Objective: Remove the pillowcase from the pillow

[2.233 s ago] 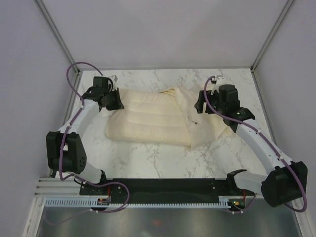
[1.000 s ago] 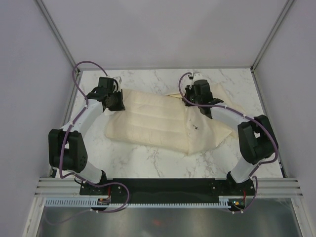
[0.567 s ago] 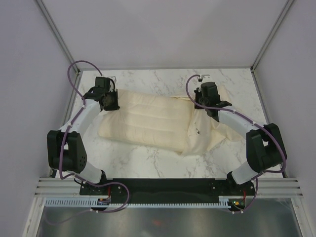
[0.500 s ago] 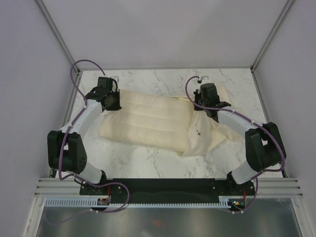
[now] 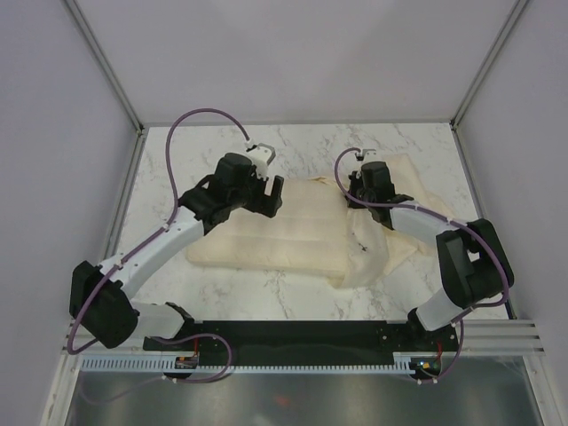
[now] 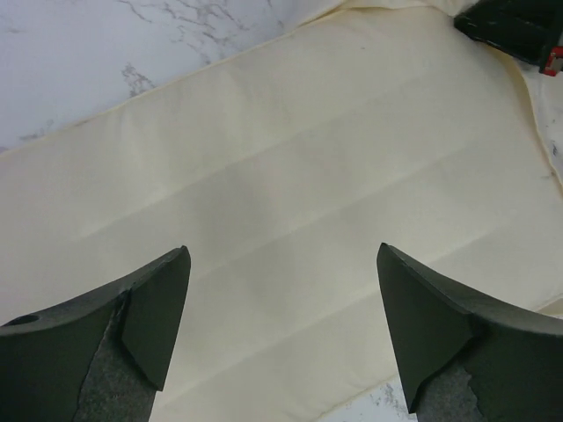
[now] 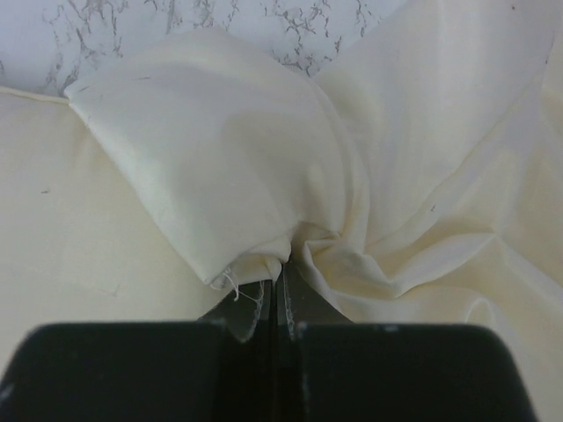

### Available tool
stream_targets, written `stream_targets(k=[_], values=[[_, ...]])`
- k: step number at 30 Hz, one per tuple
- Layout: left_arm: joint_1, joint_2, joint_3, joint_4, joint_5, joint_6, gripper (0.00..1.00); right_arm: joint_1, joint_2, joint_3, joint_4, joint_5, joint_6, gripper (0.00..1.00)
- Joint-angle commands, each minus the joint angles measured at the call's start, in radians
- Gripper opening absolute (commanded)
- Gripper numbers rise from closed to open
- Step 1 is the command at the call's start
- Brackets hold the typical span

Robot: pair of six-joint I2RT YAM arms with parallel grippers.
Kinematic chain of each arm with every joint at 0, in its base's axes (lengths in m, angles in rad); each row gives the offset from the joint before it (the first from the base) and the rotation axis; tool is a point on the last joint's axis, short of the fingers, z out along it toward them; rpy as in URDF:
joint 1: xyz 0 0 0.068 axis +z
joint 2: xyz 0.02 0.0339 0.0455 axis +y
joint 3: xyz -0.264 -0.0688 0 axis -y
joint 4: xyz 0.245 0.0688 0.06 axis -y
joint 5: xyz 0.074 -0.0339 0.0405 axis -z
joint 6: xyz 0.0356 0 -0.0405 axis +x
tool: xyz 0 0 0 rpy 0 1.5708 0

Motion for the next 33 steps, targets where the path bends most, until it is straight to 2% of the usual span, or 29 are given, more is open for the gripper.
stream_targets(k=[1,4,9,17,18,19,20,22,23,24,33], values=[[-0.090,0.017,-0.018,0.066,0.034,0.041,0.94,0.026,-0.029,-0.040,-0.007,-0.075,0.044,0.00],[-0.210,0.080,-0.019,0.066,0.031,0.039,0.95,0.034,-0.047,-0.066,0.011,-0.077,0.063,0.00],[-0.299,0.175,-0.025,0.064,0.054,0.021,0.96,0.035,-0.060,-0.083,0.019,-0.078,0.083,0.00],[-0.412,0.373,-0.022,0.060,-0.034,0.031,0.95,0.034,-0.104,-0.092,0.025,-0.086,0.096,0.00],[-0.420,0.417,-0.021,0.060,-0.040,0.031,0.92,0.035,-0.106,-0.092,0.025,-0.086,0.096,0.00],[-0.429,0.437,-0.016,0.051,-0.061,0.031,0.82,0.034,-0.110,-0.092,0.025,-0.086,0.098,0.00],[-0.445,0.456,-0.012,0.043,-0.073,0.028,0.57,0.035,-0.116,-0.093,0.027,-0.087,0.101,0.00],[-0.454,0.499,0.002,0.022,-0.096,0.024,0.34,0.035,-0.121,-0.095,0.027,-0.087,0.101,0.00],[-0.458,0.508,0.007,0.015,-0.100,0.024,0.13,0.035,-0.121,-0.095,0.027,-0.087,0.101,0.00],[-0.458,0.514,0.015,0.008,-0.110,0.021,0.03,0.035,-0.124,-0.096,0.027,-0.084,0.099,0.00],[-0.452,0.442,0.025,-0.049,-0.254,0.057,0.02,0.035,-0.172,-0.119,-0.012,-0.018,0.072,0.00]])
